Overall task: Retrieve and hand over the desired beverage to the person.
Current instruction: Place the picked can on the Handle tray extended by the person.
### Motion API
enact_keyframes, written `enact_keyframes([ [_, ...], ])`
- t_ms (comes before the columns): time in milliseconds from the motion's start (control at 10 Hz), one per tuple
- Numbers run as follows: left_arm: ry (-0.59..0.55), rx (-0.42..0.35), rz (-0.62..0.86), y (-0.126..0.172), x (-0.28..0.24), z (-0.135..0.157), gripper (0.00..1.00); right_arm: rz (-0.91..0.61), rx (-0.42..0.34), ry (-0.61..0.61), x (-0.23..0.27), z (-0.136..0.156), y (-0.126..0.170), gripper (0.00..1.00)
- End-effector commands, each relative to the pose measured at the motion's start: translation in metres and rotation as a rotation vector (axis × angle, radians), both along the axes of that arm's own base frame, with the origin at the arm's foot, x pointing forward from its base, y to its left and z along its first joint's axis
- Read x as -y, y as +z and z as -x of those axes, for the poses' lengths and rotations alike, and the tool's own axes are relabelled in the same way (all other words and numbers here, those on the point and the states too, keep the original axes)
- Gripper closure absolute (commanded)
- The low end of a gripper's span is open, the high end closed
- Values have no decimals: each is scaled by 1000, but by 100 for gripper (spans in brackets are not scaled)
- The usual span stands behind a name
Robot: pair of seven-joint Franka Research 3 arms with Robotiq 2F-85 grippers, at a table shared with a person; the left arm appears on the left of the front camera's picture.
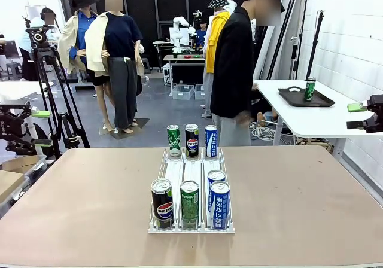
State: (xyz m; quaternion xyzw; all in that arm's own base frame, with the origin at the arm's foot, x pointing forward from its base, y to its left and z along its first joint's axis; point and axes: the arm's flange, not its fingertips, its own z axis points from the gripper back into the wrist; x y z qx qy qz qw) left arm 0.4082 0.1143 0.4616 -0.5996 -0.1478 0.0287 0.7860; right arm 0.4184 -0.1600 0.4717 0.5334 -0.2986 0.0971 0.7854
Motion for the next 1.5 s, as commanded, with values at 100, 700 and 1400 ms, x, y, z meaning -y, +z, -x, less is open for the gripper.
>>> enact_keyframes([
  [100,-7,18,-11,1,-1,2,0,-12,6,3,-2,0,0,0],
  [700,-7,18,-11,1,-1,2,0,-12,6,3,-2,0,0,0],
  [1400,-7,18,-11,1,-1,2,0,-12,6,3,-2,0,0,0],
])
